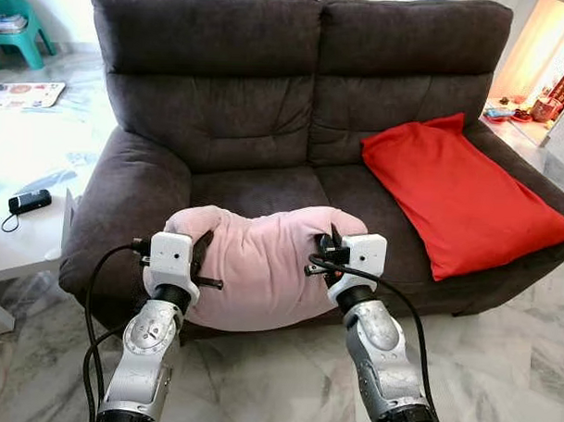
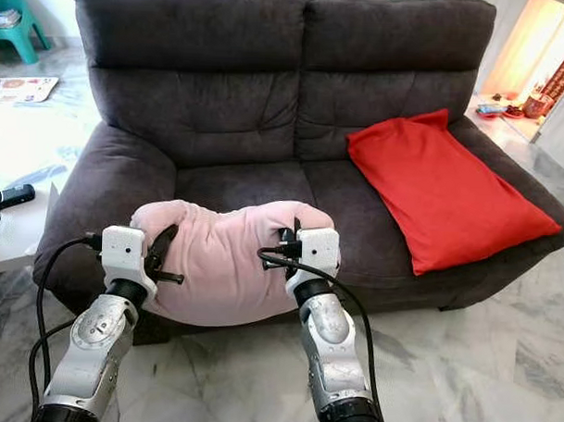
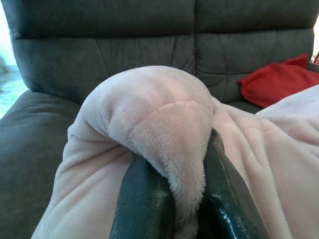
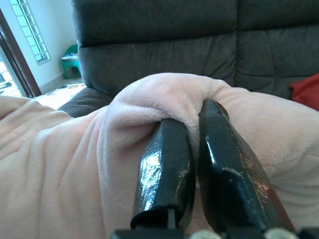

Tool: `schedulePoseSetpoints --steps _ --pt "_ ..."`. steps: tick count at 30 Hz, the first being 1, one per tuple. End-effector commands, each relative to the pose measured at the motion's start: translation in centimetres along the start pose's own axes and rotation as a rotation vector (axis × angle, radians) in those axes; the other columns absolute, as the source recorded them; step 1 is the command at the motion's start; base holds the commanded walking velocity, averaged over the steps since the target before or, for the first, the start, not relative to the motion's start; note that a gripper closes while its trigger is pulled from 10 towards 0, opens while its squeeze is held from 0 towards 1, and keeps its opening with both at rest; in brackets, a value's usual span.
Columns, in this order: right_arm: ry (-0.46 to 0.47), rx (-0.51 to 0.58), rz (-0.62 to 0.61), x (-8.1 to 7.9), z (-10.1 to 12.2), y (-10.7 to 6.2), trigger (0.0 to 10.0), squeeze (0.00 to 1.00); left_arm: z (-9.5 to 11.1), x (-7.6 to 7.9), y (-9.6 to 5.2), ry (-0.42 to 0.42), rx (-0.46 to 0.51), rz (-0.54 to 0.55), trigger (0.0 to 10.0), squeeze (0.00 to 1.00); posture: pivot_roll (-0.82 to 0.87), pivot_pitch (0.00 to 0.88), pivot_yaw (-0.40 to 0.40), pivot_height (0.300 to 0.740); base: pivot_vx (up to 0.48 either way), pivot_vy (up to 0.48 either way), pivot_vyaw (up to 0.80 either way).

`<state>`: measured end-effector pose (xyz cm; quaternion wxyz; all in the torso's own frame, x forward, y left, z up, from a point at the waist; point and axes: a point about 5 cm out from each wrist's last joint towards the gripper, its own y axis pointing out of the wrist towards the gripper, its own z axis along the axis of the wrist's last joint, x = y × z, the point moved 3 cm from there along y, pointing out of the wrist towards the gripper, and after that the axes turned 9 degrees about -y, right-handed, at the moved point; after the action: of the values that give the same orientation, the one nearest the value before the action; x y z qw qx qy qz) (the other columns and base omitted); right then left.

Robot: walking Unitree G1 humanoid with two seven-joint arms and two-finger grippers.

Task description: Move the pillow to the sofa from floor

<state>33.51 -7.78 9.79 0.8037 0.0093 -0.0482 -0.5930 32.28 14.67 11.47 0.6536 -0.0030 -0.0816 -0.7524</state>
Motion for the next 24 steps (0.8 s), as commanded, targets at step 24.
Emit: schedulePoseSetpoints --steps 24 --pt "-0.015 0.104 0.119 -2.29 2.11 0.77 10.0 0.0 2.28 2.64 1.11 -0.003 0.085 -0.112 10.0 0.0 0.17 0.0 -0.015 0.74 0.308 0.0 0.39"
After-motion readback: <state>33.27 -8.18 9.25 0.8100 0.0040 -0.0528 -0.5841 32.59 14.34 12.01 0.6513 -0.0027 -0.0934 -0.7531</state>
